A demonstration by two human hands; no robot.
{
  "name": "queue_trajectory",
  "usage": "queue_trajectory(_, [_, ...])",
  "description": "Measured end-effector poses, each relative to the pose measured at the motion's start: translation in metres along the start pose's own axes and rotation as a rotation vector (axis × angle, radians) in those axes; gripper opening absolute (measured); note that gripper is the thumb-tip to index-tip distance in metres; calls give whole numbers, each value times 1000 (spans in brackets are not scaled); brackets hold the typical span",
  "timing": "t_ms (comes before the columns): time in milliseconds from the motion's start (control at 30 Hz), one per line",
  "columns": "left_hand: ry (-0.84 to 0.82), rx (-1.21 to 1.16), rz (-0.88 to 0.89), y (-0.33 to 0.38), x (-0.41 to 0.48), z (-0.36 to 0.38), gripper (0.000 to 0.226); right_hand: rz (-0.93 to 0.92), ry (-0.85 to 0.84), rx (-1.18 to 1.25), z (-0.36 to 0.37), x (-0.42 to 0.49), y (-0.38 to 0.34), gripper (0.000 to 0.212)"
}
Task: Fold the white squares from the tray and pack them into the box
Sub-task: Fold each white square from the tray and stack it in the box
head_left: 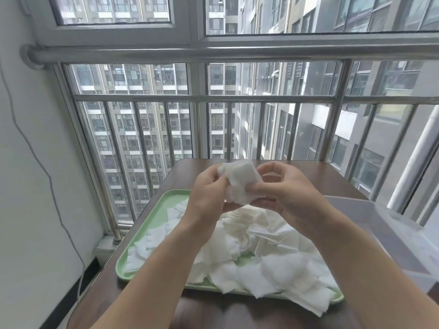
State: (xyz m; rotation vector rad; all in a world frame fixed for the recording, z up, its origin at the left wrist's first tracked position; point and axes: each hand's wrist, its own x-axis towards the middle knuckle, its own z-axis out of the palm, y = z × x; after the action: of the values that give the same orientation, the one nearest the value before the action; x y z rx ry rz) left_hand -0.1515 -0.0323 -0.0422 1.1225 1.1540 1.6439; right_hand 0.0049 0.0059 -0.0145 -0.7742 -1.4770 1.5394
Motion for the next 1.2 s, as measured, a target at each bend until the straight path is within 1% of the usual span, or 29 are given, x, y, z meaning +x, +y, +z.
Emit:
queue_trajectory(67, [5,-37,-14,0,0,0,24,7,-3,-46,1,1,0,26])
queue_trajectory(133, [11,-70,-27,2,-2,2,29,16,15,-154,1,3,0,23])
queue_trajectory(233, [-15,-157,-65,5,-3,2,47,17,64,-251,4,5,2,21])
queue_trajectory(267, [-42,-155,-64,6,-3,2,50,10,73,-273,5,5,1,22])
queue_trajectory(300, [-71,-114,-42,5,-3,2,44,-4,84,-302,6,6,2,24])
queue_trajectory(367, [-90,-22,15,5,-4,1,24,-62,128,-404,8,8,2,33])
queue_trajectory(433, [-60,7,39,7,-4,-2,25,-144,181,-538,7,11,3,45])
queue_trajectory(467, [-30,10,47,11,-4,-5,25,-166,189,-590,7,11,2,47])
queue_trajectory(533, [50,17,66,24,-6,-12,19,-164,141,-662,9,11,0,41])
queue_trajectory(600, [117,9,66,36,-6,-22,22,-142,-3,-757,15,10,-2,26])
queue_trajectory(667, [128,1,45,45,-7,-34,22,-149,-167,-907,25,9,-1,8])
queue_trajectory(700, [122,11,25,46,-7,-40,21,-157,-238,-1001,30,8,1,11])
queue_trajectory(800, [130,59,-49,44,-11,-54,19,-137,-389,-1207,48,6,12,36])
queue_trajectory(900, [125,95,-86,41,-19,-62,21,-114,-392,-1321,60,4,21,48])
queue_trajectory(1033, [121,131,-91,43,-26,-69,21,-128,-325,-1369,58,2,20,44])
queue_trajectory(1133, [129,153,-94,44,-27,-71,21,-114,-357,-1307,52,1,19,45])
queue_trajectory(1200, [134,160,-97,42,-26,-71,22,-109,-380,-1307,50,-1,21,42])
